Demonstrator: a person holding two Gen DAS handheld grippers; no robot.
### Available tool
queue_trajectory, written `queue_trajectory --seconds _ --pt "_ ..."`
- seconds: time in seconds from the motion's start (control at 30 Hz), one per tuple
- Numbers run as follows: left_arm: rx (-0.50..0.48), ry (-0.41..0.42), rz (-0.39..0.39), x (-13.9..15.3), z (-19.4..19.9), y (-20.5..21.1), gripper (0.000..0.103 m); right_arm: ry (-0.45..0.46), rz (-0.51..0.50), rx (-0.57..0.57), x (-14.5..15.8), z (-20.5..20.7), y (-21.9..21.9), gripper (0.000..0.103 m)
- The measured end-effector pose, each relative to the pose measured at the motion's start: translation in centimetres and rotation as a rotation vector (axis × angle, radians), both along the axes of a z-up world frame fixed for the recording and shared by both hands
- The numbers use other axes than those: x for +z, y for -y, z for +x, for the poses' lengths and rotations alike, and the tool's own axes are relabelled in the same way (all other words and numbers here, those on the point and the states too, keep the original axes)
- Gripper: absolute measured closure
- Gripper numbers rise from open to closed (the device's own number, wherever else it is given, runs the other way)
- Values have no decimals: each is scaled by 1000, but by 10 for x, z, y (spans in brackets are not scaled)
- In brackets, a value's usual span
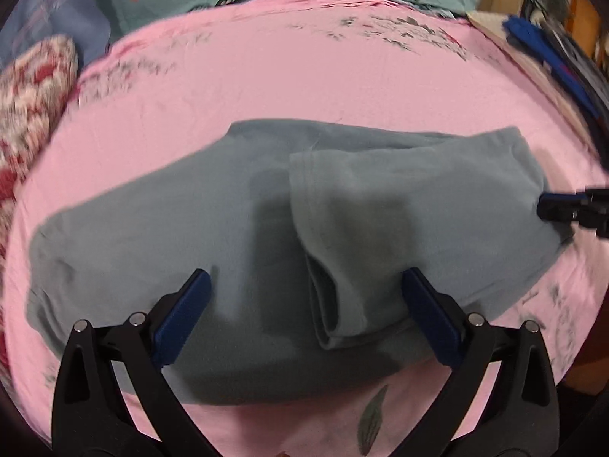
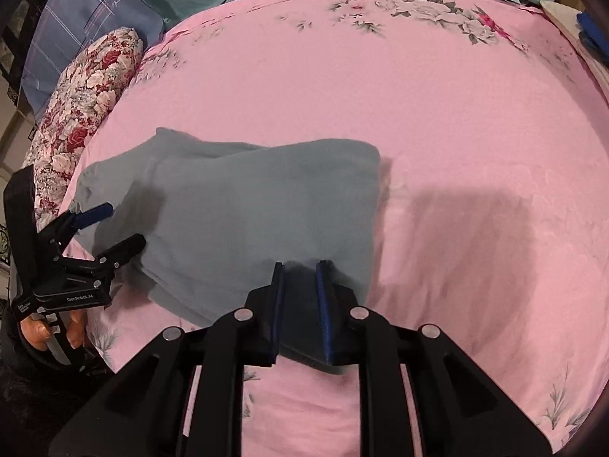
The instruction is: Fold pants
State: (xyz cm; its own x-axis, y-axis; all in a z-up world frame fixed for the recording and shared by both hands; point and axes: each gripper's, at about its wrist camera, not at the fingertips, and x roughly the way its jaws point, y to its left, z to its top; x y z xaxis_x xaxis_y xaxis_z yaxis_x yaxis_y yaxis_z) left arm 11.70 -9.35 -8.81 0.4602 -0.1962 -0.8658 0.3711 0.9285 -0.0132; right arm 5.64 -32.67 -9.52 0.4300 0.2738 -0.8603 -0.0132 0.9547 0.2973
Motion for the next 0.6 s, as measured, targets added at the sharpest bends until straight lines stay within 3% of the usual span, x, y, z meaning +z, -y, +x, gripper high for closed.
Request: queue_trajectory --seconds 0.2,0.27,0.37,0.5,0.6 --pt "29 85 35 18 -13 -14 2 31 -29 33 14 -19 -4 84" --pt "53 69 77 10 -9 -21 2 -6 -46 40 3 -19 -4 83" --pt "82 5 12 2 -1 -37 2 -4 -22 33 0 -19 -2 84" --pt "72 45 65 9 -7 -33 2 -4 -25 37 0 -18 -2 84" --pt "88 57 37 18 -9 -37 2 -2 -22 32 4 -18 0 83"
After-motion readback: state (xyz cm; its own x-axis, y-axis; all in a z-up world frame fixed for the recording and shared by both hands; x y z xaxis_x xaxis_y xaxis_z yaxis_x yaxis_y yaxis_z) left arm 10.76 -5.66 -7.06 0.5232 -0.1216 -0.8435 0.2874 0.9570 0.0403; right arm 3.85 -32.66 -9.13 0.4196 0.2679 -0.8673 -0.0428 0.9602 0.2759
